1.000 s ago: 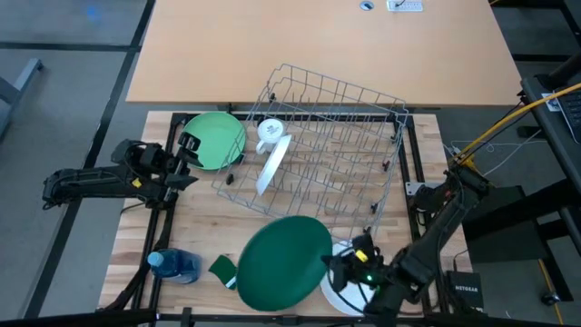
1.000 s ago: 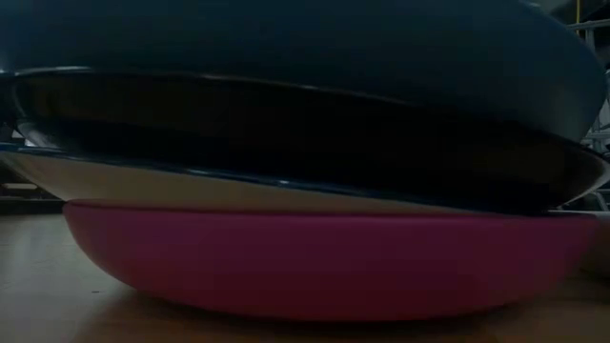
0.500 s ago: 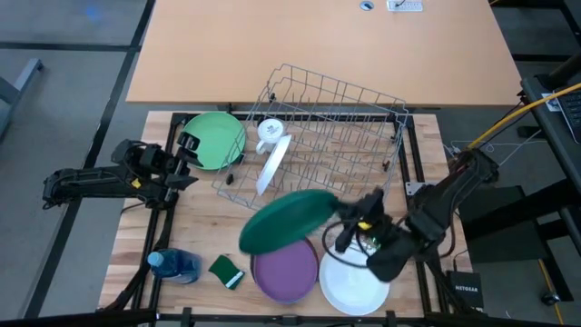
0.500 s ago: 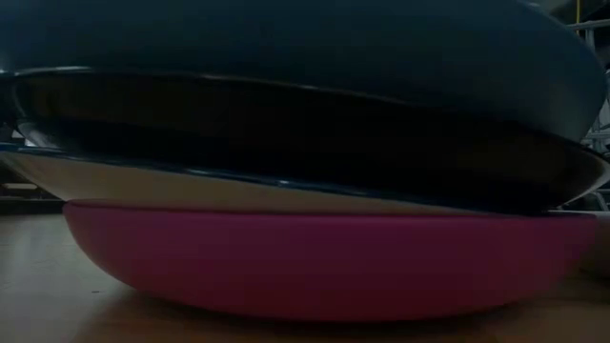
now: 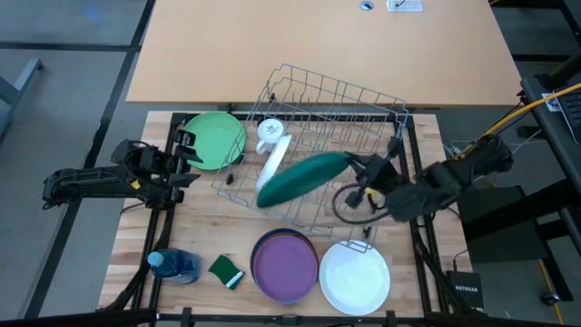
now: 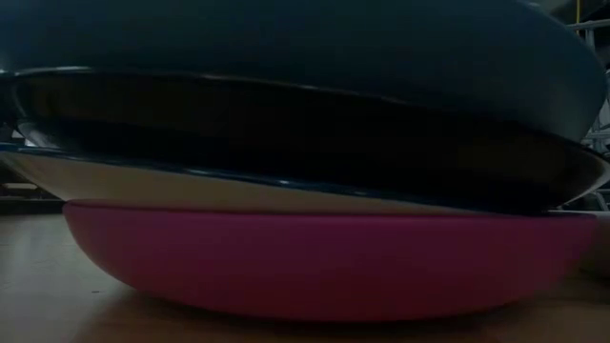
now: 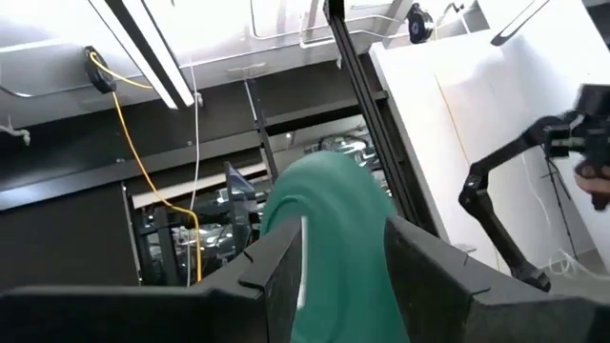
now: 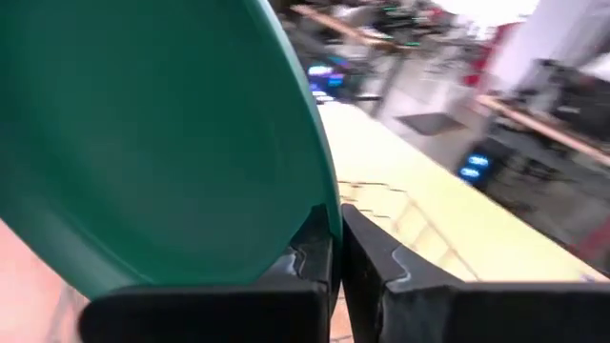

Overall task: Sort dishes
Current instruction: Put the dark green plate in the dish rack

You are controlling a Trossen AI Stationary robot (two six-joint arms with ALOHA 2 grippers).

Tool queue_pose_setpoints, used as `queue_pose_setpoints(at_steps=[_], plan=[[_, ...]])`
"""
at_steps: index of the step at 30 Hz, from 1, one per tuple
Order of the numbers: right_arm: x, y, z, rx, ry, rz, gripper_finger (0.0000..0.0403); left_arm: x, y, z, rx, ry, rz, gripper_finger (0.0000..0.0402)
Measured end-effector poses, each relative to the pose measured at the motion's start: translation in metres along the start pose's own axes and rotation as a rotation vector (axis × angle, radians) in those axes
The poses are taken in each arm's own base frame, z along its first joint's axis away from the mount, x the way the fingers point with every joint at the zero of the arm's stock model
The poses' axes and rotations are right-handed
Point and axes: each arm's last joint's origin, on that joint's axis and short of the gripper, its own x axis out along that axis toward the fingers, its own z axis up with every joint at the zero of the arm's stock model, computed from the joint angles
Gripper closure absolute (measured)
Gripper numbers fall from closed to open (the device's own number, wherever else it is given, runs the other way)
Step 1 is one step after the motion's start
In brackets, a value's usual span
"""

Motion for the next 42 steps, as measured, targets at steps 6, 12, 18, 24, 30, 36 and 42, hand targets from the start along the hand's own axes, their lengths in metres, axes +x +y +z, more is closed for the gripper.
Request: queue_pose_setpoints(at_steps=[6,12,18,24,30,36,42], plan=[[-0.002,-0.026,0.029,-0.093,-0.16,0.388,0.0391,0.0,0.001,0.0,0.007,0.002,0.018,0.026],[-0.002,-0.063,0.046,-0.141,-0.388,0.595,0.0391,0.0,0.001,0.0,0.004,0.005,0.044,0.026],[0.018,-0.091,0.052,-0.195,-0.471,0.522,0.0391,0.003,0.002,-0.005,-0.004,0.03,0.061,0.026],[0.05,-0.111,0.054,-0.265,-0.514,0.474,0.0391,0.011,0.007,-0.022,0.068,0.119,0.153,0.026],[0.085,-0.14,0.047,-0.314,-0.501,0.448,0.0391,0.02,0.011,-0.033,0.13,0.116,0.184,0.026],[0.124,-0.174,0.032,-0.35,-0.4,0.343,0.0391,0.025,0.012,-0.041,0.126,0.121,0.183,0.026],[0.155,-0.215,0.02,-0.354,-0.393,0.25,0.0391,0.026,0.012,-0.043,0.12,0.127,0.182,0.026]])
